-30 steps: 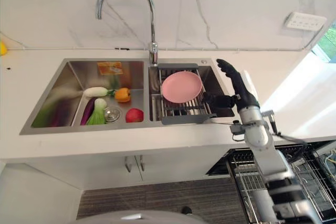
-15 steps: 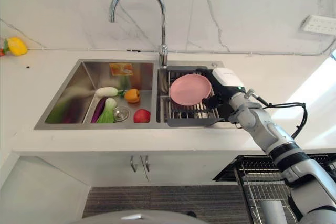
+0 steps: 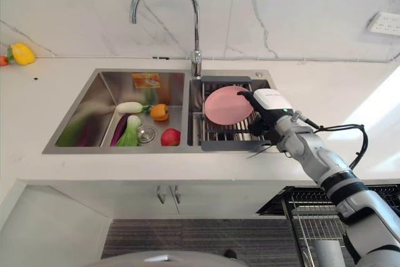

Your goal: Place the dishes in the dishwasher.

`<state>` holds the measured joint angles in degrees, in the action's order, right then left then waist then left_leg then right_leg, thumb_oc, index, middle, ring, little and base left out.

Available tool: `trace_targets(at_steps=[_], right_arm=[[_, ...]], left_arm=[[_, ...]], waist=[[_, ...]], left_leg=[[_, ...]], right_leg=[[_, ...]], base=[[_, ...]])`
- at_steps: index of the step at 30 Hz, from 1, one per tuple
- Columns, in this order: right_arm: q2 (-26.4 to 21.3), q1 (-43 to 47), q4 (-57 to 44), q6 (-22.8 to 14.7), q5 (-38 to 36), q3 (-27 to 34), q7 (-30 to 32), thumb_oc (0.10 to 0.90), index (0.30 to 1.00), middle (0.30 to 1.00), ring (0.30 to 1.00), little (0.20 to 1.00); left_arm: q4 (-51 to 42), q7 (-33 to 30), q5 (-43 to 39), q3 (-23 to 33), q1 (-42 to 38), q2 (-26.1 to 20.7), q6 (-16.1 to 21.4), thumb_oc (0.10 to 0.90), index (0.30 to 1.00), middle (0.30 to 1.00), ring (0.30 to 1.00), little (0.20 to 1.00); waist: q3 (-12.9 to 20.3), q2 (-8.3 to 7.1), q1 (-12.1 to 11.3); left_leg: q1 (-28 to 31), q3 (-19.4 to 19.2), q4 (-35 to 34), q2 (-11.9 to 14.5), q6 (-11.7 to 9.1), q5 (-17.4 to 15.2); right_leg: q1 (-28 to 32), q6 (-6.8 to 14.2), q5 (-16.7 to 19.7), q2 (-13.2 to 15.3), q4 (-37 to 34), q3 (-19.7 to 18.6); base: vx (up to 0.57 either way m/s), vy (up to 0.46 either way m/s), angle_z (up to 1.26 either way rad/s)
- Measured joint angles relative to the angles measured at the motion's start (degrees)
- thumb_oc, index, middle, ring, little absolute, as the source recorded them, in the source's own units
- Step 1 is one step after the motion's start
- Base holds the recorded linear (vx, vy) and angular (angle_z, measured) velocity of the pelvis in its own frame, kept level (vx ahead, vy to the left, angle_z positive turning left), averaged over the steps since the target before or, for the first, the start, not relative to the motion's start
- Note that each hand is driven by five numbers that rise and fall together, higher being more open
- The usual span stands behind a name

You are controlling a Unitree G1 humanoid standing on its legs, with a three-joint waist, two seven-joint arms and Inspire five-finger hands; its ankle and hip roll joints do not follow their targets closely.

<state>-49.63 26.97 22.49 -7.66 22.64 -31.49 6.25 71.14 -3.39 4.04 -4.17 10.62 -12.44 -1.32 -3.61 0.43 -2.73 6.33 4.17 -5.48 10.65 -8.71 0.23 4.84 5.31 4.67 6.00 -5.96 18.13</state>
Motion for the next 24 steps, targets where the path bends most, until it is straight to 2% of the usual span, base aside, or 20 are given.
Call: trace_targets(at_steps=[12, 15, 20, 24], right_arm=[[0.0, 1.8, 1.0, -0.1, 6.6, -3.8, 0.3, 0.8, 0.9, 0.9, 0.9, 0.9], [0.0, 3.7, 3.3, -0.1, 9.2, -6.5, 1.3, 0.8, 0.9, 0.9, 0.9, 0.9], [0.3, 4.3, 7.2, 0.0, 13.8, -8.1, 2.8, 0.8, 0.9, 0.9, 0.9, 0.9], [1.3, 4.3, 8.8, 0.1, 15.7, -8.2, 3.3, 0.8, 0.9, 0.9, 0.9, 0.9]], left_arm=[[0.2, -0.9, 0.2, 0.1, -0.7, 0.0, 0.0, 0.8, 0.9, 0.9, 0.9, 0.9], [0.3, -1.4, 0.2, 0.1, -0.7, 0.0, 0.0, 0.8, 0.9, 0.9, 0.9, 0.9], [0.3, -1.6, 0.4, 0.0, -0.9, 0.0, 0.2, 0.8, 0.9, 0.9, 0.9, 0.9], [0.1, -1.9, 1.7, -2.2, -0.8, -0.2, 0.8, 0.8, 0.9, 0.9, 0.9, 0.9]], waist=[[0.0, 0.02, -0.2], [0.0, -0.06, -0.4], [0.0, -0.28, -1.7], [0.0, -0.36, -2.0]], left_leg=[[-0.2, 0.2, 0.0, 0.0, 0.0, 0.0], [-0.2, 0.6, 0.0, 0.0, 0.0, 0.0], [-0.4, 1.1, 0.0, 0.0, -0.2, 0.1], [-0.6, 1.5, 0.0, -0.1, -0.2, 0.2]], right_leg=[[0.0, 0.0, 0.0, 0.0, 0.0, 0.2], [0.2, 0.0, 0.0, 0.0, 0.0, 0.5], [0.3, 0.0, 0.0, 0.0, 0.0, 0.9], [0.3, 0.0, 0.0, 0.0, 0.0, 1.4]], base=[[0.0, 0.0, 0.0], [0.0, -0.006, 0.06], [0.0, -0.002, 0.03], [-0.01, 0.005, 0.05]])
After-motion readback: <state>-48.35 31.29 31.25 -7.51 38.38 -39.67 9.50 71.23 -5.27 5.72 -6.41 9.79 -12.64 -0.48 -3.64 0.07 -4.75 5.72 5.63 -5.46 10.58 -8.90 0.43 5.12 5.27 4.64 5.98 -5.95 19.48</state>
